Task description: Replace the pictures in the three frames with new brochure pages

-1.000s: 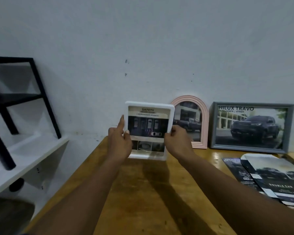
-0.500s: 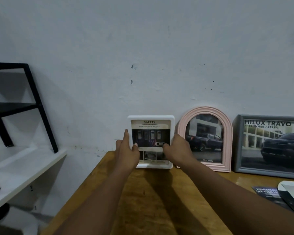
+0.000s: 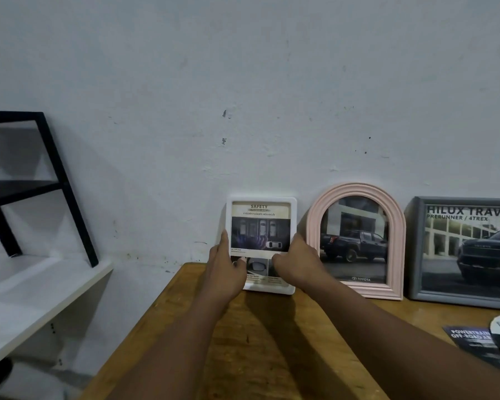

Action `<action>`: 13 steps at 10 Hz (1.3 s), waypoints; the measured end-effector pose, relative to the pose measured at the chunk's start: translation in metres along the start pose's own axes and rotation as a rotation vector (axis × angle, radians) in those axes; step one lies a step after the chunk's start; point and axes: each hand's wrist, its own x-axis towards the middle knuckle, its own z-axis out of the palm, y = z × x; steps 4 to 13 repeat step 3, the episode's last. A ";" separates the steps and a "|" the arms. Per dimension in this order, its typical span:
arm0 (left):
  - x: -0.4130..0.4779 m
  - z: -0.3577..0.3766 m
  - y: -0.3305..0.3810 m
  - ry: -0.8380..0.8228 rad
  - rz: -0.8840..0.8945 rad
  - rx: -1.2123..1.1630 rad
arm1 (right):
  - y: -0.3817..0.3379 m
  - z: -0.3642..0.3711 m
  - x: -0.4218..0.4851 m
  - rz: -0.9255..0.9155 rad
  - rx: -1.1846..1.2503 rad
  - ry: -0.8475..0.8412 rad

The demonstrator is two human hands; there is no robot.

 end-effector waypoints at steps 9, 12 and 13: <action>-0.022 -0.013 0.022 -0.164 0.017 0.039 | -0.017 -0.040 -0.036 -0.052 -0.045 -0.083; -0.022 -0.013 0.022 -0.164 0.017 0.039 | -0.017 -0.040 -0.036 -0.052 -0.045 -0.083; -0.022 -0.013 0.022 -0.164 0.017 0.039 | -0.017 -0.040 -0.036 -0.052 -0.045 -0.083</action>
